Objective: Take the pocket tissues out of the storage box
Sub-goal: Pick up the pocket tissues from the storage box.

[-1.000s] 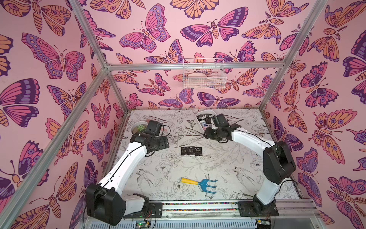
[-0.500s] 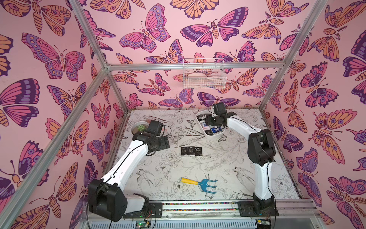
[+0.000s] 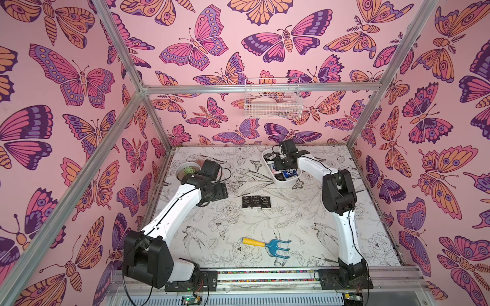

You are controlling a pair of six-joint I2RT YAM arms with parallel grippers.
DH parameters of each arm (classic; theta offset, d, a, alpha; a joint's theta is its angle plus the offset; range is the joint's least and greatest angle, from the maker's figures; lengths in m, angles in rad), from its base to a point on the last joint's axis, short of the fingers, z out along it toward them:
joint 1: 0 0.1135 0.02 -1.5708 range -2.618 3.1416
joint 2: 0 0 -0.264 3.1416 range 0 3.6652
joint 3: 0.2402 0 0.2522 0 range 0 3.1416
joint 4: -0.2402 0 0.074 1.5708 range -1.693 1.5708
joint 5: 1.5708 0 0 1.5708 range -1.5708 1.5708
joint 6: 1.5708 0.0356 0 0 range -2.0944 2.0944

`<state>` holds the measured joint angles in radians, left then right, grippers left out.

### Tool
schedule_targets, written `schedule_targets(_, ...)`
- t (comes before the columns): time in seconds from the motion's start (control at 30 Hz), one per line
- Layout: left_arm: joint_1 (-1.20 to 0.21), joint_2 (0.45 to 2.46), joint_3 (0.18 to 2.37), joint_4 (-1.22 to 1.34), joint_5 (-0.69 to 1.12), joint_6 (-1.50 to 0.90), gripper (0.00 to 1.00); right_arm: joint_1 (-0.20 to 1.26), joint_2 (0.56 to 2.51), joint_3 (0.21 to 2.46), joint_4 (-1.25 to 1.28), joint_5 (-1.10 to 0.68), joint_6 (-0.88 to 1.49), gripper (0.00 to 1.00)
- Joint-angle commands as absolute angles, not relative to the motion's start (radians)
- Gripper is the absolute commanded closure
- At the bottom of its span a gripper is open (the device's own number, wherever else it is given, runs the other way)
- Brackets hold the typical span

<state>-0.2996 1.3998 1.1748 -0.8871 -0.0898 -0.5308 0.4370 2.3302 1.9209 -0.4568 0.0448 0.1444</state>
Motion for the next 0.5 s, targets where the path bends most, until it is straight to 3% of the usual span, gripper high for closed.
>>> schedule_targets(0.0,-0.301,1.411,1.189,-0.889,-0.098,-0.514,0.06,0.442,2.36,1.93,-0.431,0.068,0.117,0.31)
schedule_targets(0.47,-0.302,1.401,1.169,-0.889,-0.103,-0.52,0.06,0.44,2.359,1.896,-0.374,0.052,0.114,0.49)
